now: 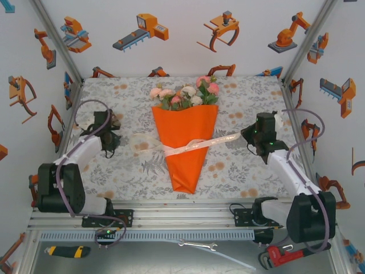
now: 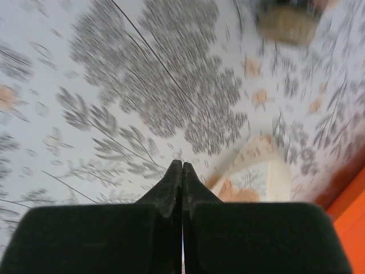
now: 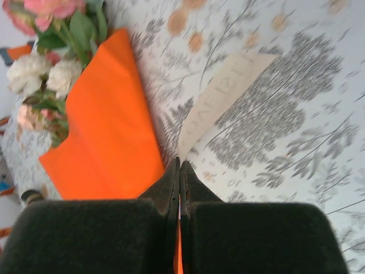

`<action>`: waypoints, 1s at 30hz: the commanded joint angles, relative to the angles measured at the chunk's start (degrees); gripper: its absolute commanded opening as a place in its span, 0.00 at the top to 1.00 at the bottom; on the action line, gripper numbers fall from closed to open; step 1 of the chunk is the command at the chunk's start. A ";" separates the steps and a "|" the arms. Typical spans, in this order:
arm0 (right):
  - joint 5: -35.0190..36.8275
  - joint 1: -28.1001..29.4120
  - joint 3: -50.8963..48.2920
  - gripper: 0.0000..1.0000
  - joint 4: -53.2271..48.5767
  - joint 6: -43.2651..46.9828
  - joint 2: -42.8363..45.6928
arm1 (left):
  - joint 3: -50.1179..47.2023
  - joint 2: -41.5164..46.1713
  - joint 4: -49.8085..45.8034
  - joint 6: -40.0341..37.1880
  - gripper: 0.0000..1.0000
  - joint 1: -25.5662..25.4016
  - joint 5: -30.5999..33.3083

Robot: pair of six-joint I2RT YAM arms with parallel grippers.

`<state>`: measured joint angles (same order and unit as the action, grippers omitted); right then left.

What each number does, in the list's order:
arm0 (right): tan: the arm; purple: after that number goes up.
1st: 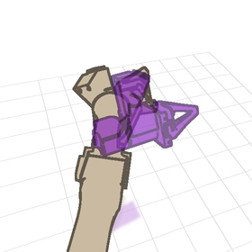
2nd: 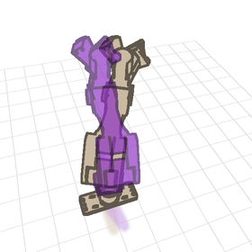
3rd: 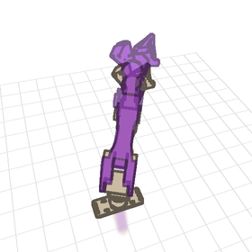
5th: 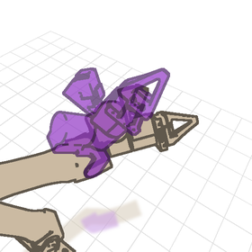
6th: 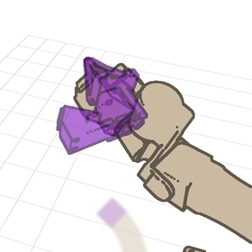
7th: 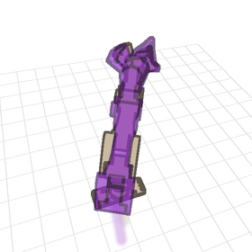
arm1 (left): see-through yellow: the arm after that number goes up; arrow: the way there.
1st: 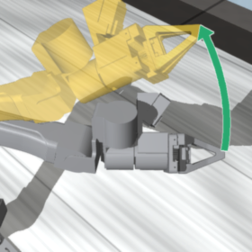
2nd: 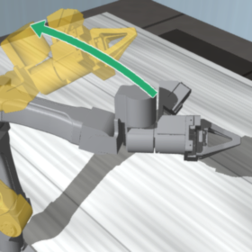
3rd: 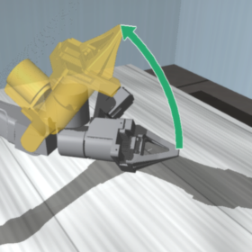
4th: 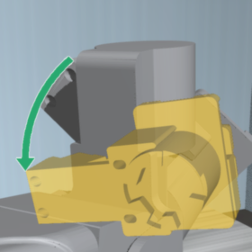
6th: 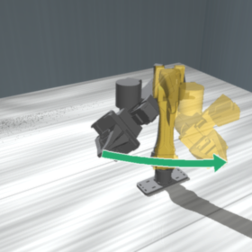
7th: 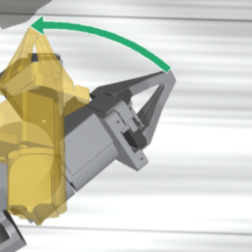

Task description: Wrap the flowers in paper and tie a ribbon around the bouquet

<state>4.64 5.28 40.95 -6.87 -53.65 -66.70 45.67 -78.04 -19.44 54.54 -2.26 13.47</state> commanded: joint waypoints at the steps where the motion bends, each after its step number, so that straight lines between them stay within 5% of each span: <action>1: -2.04 -2.51 2.33 1.00 -0.38 5.27 -3.13 | -1.76 2.23 -1.57 -2.10 1.00 3.80 -1.05; 5: -4.26 -4.67 4.23 1.00 0.73 5.80 -7.61 | -2.92 3.17 -0.07 -3.23 1.00 7.14 -3.68; 8: -9.70 -4.82 5.08 1.00 3.25 4.87 -10.31 | -3.52 2.61 5.05 -7.19 1.00 5.38 -12.62; 13: -12.65 -4.79 4.06 1.00 6.34 2.26 -11.27 | 0.21 -2.90 0.51 -6.50 0.49 -6.86 -8.78; 22: -12.33 -4.79 3.45 1.00 5.14 2.90 -10.11 | -10.45 2.44 -0.61 26.06 0.48 -15.49 -9.35; 30: -13.64 -4.82 3.27 1.00 5.67 2.06 -9.99 | -9.58 -2.64 2.06 32.85 0.32 -16.12 -10.22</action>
<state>-8.19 0.64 44.01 -2.11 -50.98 -77.80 36.25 -77.58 -15.94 81.52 -18.02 2.13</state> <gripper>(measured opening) 0.003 0.673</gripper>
